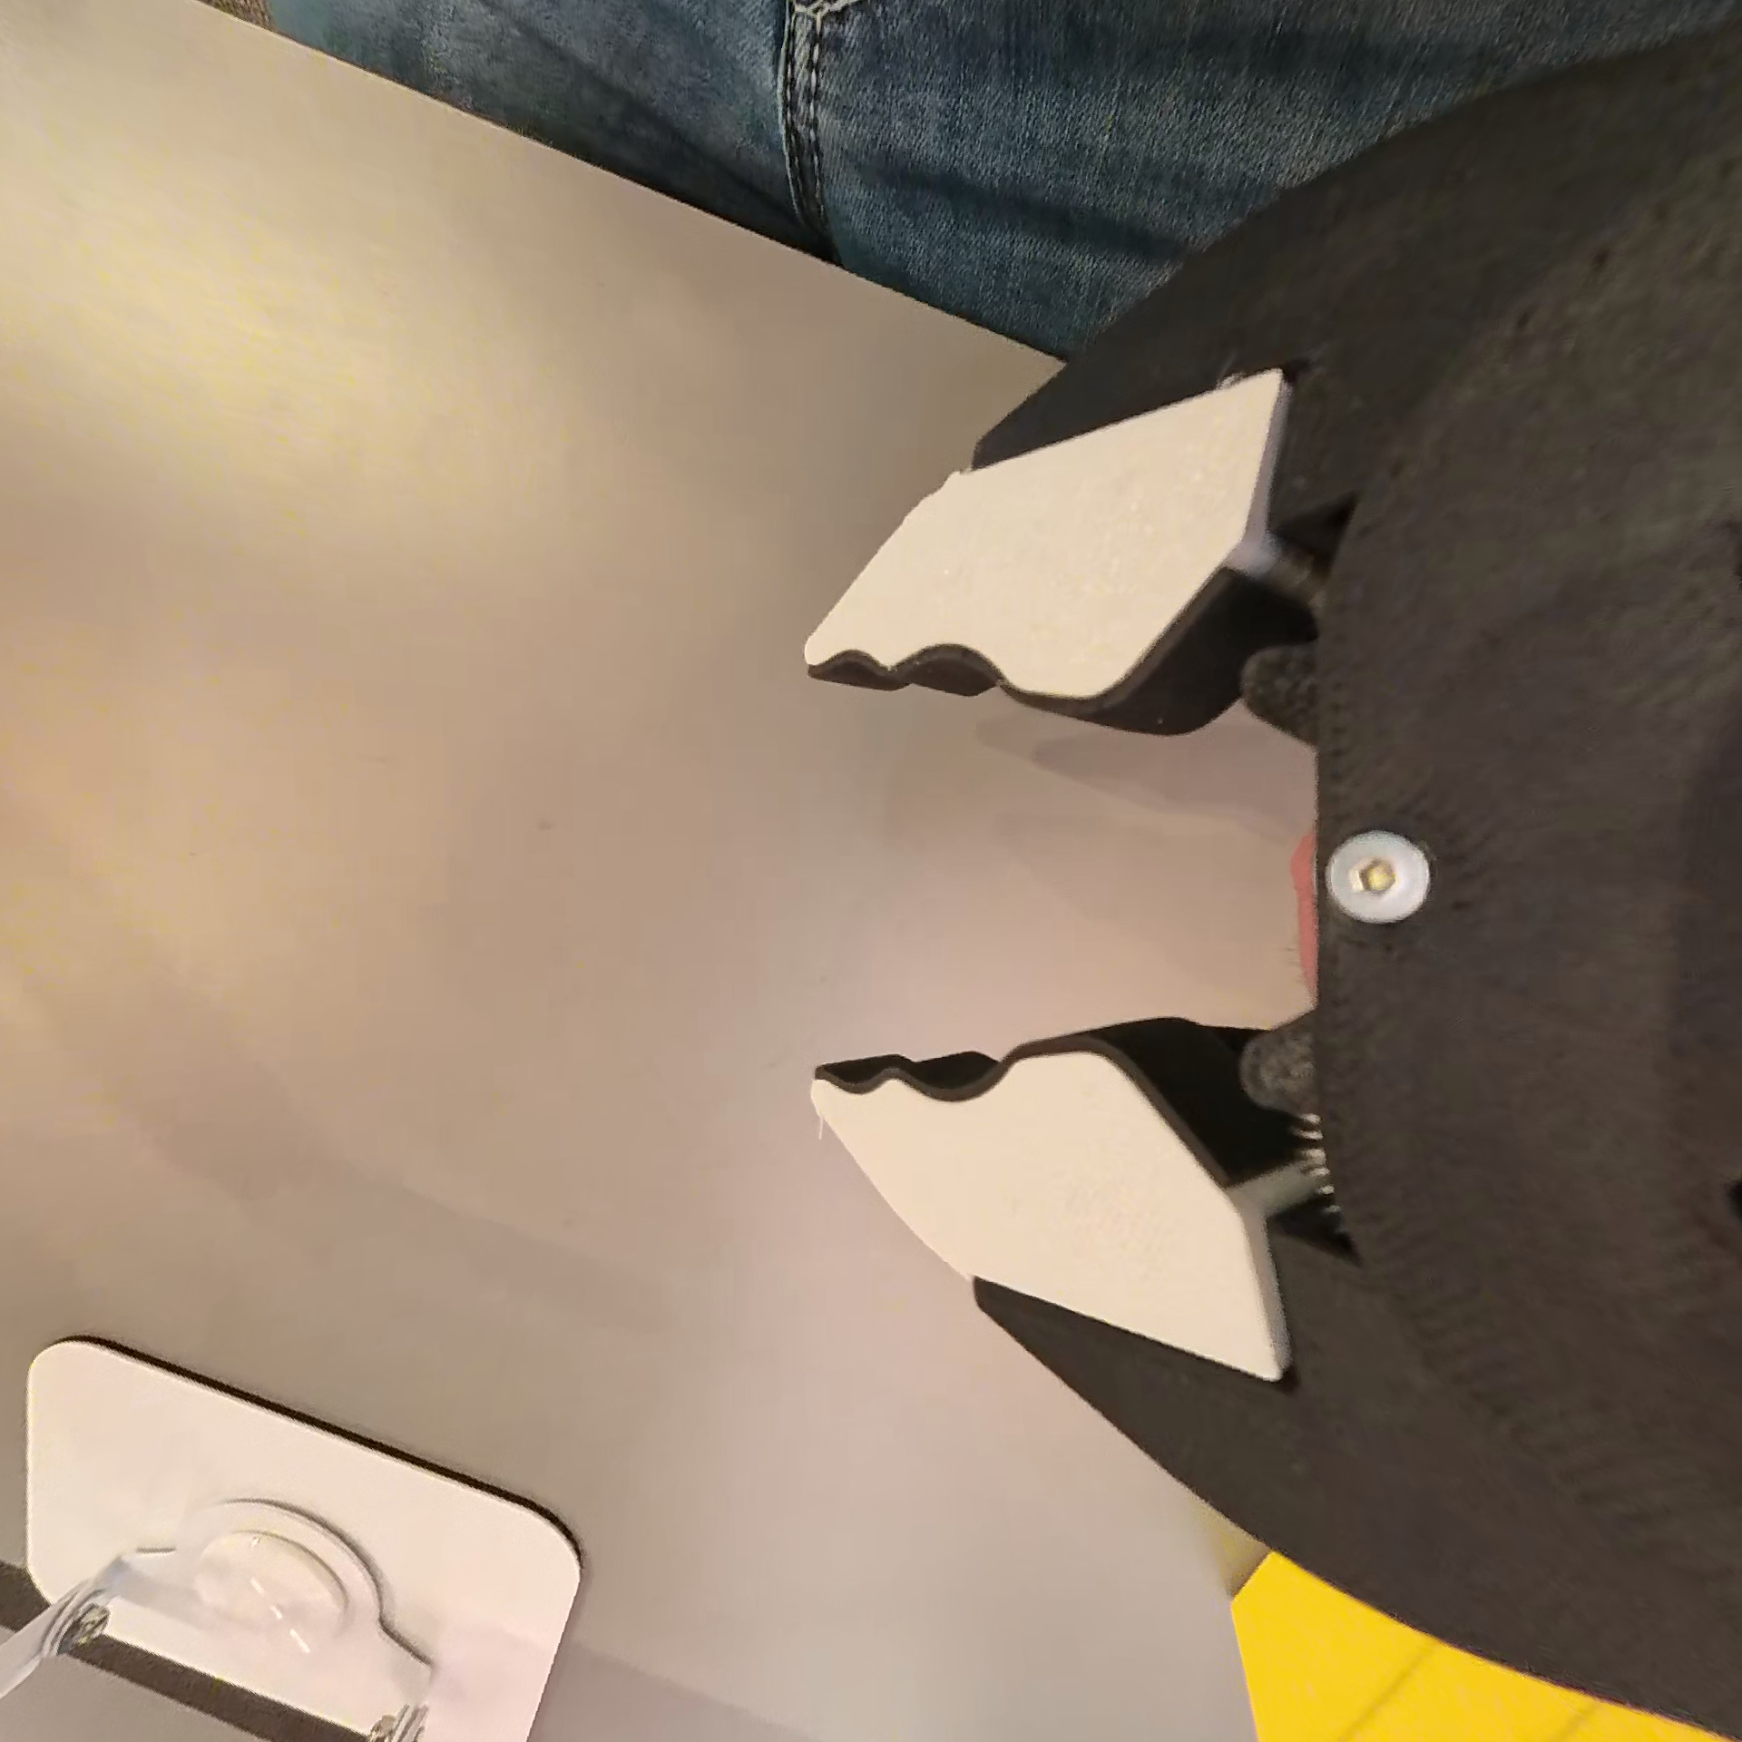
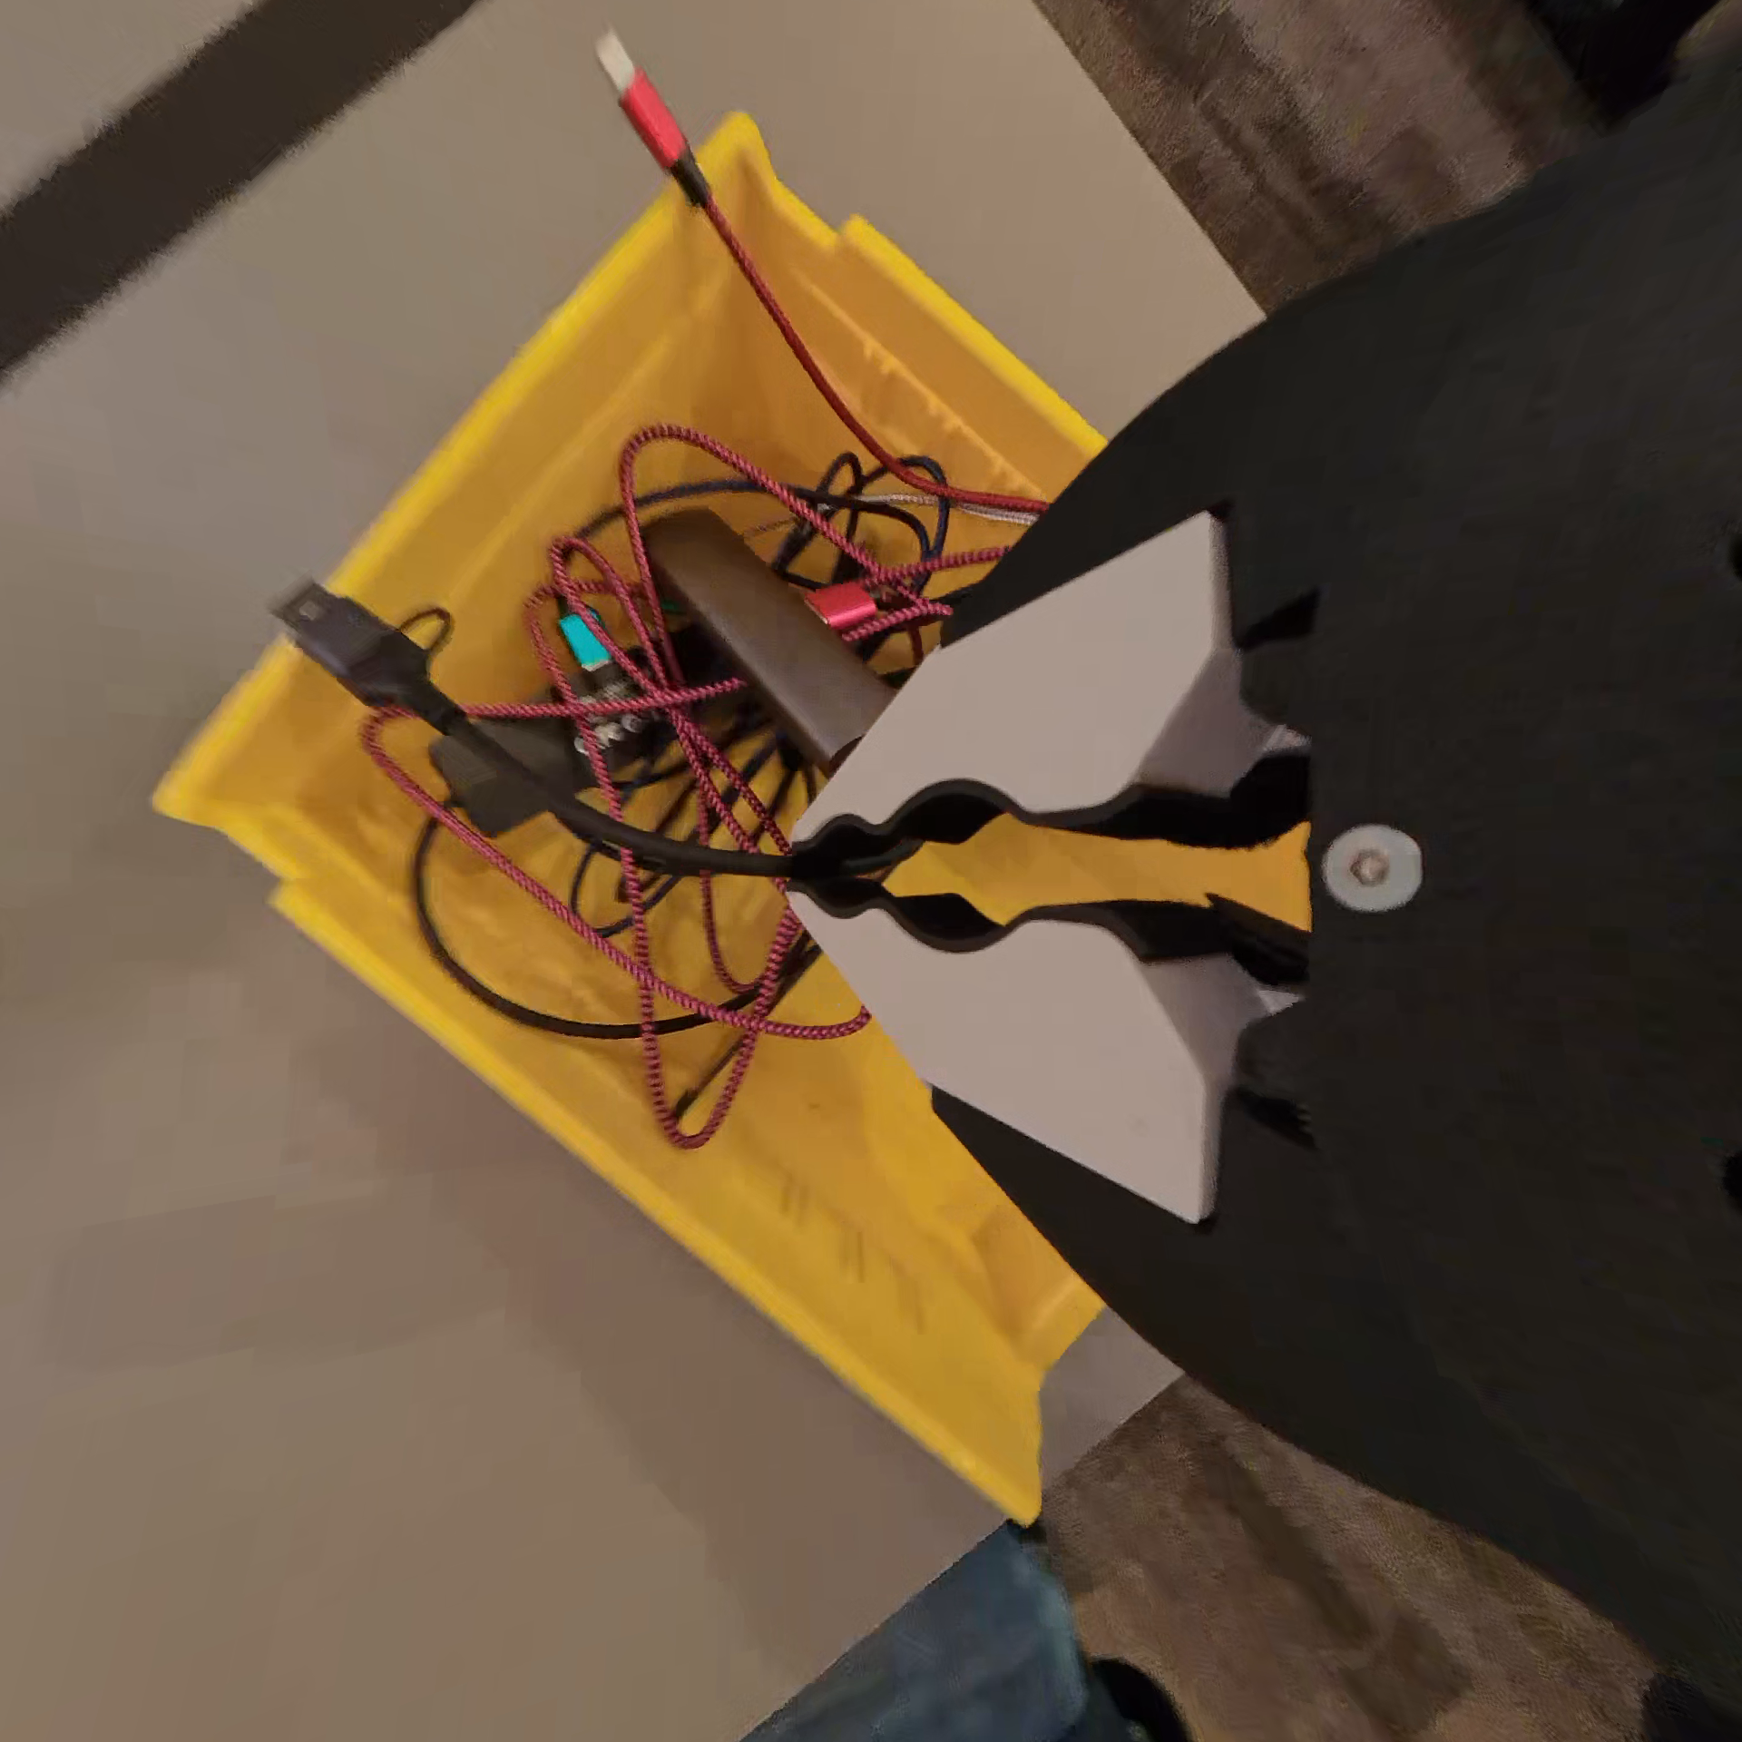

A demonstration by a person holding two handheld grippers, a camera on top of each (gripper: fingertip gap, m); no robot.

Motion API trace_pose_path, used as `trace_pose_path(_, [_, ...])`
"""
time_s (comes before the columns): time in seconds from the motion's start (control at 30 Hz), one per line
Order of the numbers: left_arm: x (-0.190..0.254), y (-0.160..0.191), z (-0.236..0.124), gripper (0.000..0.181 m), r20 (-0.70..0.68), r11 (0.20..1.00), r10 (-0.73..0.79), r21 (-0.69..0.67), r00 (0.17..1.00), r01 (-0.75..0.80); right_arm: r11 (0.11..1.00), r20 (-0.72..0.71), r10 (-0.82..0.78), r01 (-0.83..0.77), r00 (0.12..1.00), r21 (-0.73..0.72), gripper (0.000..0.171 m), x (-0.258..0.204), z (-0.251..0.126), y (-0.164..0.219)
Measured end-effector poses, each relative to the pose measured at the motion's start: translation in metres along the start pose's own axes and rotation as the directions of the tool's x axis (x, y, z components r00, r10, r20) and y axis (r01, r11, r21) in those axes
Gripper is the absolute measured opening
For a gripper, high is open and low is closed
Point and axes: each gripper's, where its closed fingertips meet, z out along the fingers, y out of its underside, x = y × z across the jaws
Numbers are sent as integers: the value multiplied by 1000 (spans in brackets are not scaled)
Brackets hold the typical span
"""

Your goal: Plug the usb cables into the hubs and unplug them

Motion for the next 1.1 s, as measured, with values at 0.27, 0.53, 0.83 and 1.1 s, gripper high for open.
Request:
trace_pose_path(0.27, [4,-1,4,75,18,999,34,-31,999,-33,891,25,-100,101,995,-442,0,-10,69,13])
trace_pose_path(0.53, [6,1,3,75,13,999,39,-36,999,-38,794,127,95,1,987,-608,1,-12,110,31])
trace_pose_path(0.83, [-3,-3,-8,76,35,1000,15,2,999,-15,932,30,25,-12,999,-362,50,-11,65,-20])
trace_pose_path(1.1, [-49,-24,-54,112,227,990,-91,126,970,63,981,-238,19,-64,971,-184,57,21,-9,-23])
